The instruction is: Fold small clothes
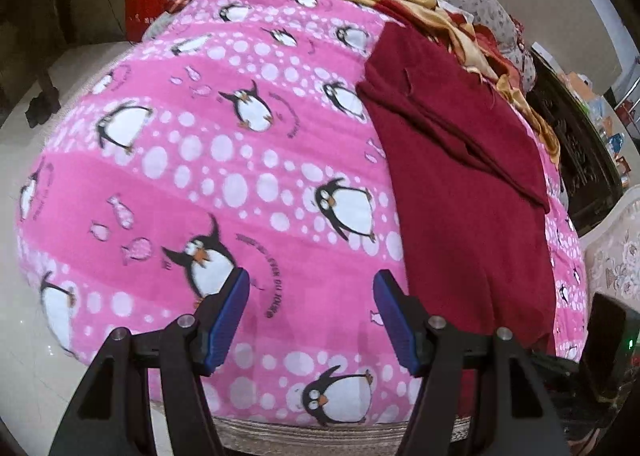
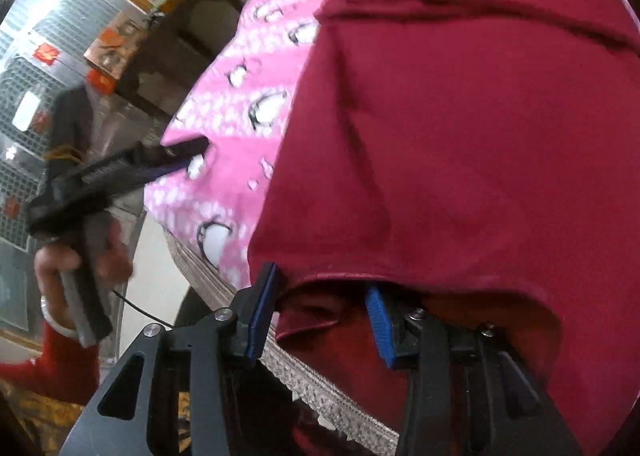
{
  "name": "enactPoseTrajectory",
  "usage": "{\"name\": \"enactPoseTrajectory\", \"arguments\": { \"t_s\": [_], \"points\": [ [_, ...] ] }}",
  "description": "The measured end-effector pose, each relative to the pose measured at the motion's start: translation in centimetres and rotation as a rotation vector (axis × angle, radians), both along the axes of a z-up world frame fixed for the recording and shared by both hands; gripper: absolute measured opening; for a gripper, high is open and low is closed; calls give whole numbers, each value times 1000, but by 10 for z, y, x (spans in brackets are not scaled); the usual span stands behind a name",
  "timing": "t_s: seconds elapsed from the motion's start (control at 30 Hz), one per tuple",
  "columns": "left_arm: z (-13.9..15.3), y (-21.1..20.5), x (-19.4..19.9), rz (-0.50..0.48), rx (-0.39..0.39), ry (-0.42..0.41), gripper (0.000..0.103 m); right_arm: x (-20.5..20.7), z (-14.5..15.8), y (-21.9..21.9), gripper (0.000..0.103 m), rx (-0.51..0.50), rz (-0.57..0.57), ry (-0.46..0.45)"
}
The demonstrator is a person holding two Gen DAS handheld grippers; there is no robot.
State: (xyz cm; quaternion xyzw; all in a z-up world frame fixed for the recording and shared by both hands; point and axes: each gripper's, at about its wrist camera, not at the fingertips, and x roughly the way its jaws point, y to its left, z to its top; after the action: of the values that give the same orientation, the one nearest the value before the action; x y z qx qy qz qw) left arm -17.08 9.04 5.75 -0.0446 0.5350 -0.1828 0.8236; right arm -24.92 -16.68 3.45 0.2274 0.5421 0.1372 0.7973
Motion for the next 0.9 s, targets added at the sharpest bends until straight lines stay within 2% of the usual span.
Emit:
{"name": "enactPoseTrajectory", "arguments": {
  "t_s": [0.13,0.27,0.33,0.37,0.4,0.47,0.57,0.63,0.67,0.7,0.77,0.8,0.83,0.9],
  "points": [
    [3,14,2,32,8,-10,68,-13,14,5,53,6,57,-44],
    [0,21,6,55,-3,8,68,-1,5,-4,53,27,-12,-40],
    [3,24,5,59,-5,3,68,9,0,-4,53,91,-49,-55],
    [6,26,4,58,-2,-5,68,13,-1,-3,51,117,-59,-60],
    [9,27,4,58,2,-10,68,18,-2,1,32,134,-60,-69],
    [18,33,5,64,13,-31,68,30,3,17,15,141,-20,-80],
    [31,45,8,90,13,-63,68,41,25,62,15,216,107,-156],
    [35,50,12,106,14,-74,68,50,34,100,17,210,178,-191],
    [35,51,14,111,20,-72,68,53,33,110,22,211,194,-190],
    [33,52,16,117,24,-65,68,58,27,122,40,222,213,-169],
    [27,50,17,118,11,-43,68,61,9,139,61,236,256,-51],
    [24,48,17,107,2,-32,68,59,5,144,61,241,289,-12],
    [21,45,16,96,1,-24,68,52,6,144,61,210,328,-10],
    [14,35,13,66,17,-12,68,38,17,134,61,154,355,-45]
  ]
}}
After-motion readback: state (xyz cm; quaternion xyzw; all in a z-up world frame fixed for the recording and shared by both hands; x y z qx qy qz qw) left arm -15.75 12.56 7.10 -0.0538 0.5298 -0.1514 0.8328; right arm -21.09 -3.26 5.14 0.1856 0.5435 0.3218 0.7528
